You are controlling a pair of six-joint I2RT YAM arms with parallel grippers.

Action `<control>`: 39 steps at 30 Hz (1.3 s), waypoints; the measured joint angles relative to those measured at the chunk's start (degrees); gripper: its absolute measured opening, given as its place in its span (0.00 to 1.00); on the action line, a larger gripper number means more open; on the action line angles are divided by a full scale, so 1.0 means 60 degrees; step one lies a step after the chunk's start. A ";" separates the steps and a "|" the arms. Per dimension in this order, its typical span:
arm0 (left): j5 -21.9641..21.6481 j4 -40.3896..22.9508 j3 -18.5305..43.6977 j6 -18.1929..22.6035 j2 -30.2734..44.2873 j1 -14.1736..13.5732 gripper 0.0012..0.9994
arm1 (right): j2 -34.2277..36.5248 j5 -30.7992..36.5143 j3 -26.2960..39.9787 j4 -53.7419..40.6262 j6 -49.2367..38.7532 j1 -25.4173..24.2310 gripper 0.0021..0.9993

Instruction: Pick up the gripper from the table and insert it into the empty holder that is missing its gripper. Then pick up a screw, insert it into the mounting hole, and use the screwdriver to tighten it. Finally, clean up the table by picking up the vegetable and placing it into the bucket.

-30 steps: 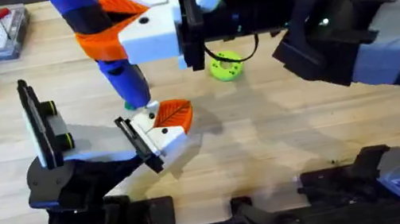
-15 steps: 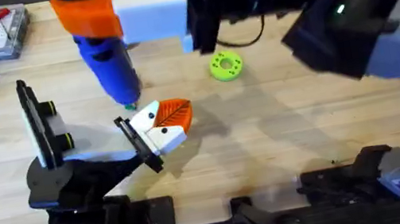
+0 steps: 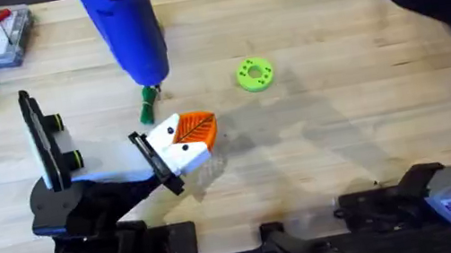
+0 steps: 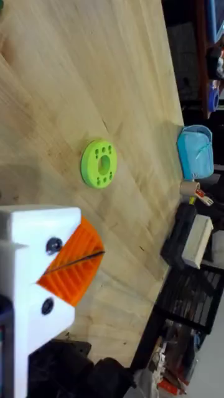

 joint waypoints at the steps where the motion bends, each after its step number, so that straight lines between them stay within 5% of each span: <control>1: 0.0000 0.0000 0.0000 0.0000 0.0000 0.0000 0.01 | -0.0001 -0.0069 0.0020 0.0003 0.0027 0.0003 0.05; 18: 0.0000 0.0000 0.0000 0.0000 0.0000 0.0000 0.01 | -0.0004 -0.1183 -0.0104 -0.0046 -0.0570 0.0624 0.04; 39: 0.0000 0.0000 0.0000 0.0000 0.0000 0.0000 0.01 | -0.0018 0.0165 -0.2448 0.1953 -0.0944 0.0713 0.04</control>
